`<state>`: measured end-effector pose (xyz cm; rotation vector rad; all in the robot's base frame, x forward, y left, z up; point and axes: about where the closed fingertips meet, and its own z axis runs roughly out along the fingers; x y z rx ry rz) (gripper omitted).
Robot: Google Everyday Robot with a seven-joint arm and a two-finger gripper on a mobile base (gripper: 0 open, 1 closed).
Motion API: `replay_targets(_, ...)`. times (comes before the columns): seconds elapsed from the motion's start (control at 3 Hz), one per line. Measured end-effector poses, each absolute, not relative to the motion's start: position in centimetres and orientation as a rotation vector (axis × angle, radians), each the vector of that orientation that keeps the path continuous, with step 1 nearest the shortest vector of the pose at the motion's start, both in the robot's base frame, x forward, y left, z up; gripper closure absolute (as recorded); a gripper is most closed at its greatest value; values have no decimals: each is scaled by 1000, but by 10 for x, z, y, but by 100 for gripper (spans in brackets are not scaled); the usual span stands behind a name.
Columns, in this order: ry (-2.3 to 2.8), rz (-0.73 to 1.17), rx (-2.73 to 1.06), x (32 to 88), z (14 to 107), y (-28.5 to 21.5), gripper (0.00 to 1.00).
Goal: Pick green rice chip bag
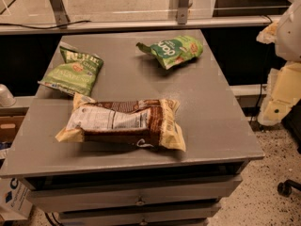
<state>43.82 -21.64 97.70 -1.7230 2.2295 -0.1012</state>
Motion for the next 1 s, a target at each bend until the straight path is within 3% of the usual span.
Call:
replay_targets(0.67, 2208, -104, -1736, 449, 974, -212, 0)
replay_targets(1.0, 2129, -89, -1741, 487, 970, -202, 0)
